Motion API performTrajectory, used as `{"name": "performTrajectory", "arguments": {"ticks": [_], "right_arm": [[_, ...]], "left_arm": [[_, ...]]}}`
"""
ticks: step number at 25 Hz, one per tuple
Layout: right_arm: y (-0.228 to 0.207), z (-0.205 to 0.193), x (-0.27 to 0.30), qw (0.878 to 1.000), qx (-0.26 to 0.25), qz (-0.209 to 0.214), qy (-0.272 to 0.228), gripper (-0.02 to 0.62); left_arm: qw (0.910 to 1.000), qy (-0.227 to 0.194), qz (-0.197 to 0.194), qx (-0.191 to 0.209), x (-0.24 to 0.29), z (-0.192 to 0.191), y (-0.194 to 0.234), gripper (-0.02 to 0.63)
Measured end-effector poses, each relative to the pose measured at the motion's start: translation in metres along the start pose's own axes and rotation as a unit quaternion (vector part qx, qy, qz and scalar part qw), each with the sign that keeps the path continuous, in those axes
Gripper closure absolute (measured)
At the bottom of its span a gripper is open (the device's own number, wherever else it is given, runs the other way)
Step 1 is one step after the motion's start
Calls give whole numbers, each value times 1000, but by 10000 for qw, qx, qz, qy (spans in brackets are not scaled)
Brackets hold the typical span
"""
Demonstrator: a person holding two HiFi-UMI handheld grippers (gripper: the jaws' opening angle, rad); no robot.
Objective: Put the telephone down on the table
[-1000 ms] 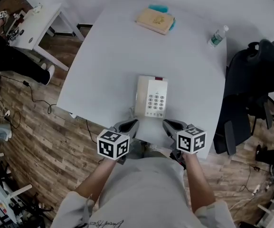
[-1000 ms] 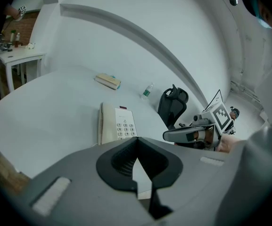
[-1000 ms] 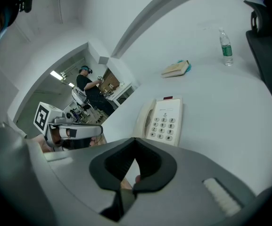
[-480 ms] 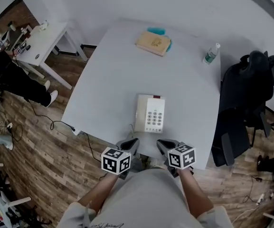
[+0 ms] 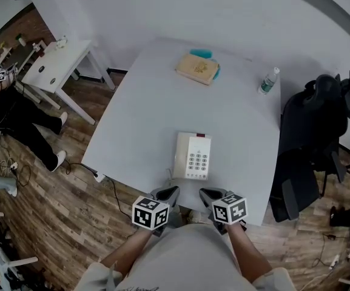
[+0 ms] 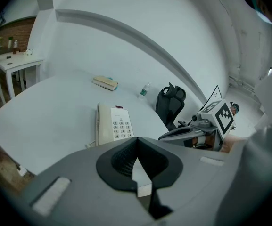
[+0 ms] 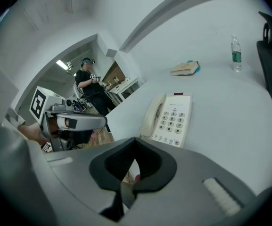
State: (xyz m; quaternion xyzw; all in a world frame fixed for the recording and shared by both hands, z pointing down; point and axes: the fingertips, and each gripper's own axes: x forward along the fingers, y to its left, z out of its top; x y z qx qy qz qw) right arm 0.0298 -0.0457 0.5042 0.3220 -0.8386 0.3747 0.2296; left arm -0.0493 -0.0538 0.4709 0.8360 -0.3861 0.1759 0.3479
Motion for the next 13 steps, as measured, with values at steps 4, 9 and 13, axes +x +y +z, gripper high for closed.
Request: {"name": "performTrajectory", "arguments": {"ticks": [4, 9, 13], "right_arm": [[0, 1, -1, 10000, -25, 8, -28, 592], [2, 2, -2, 10000, -48, 28, -51, 592], [3, 6, -3, 9999, -52, 19, -123, 592]], "left_arm": [[10000, -12, 9, 10, 0, 1, 0, 594], [10000, -51, 16, -46, -1, -1, -1, 594], [10000, -24, 27, -47, -1, -2, -1, 594]]}}
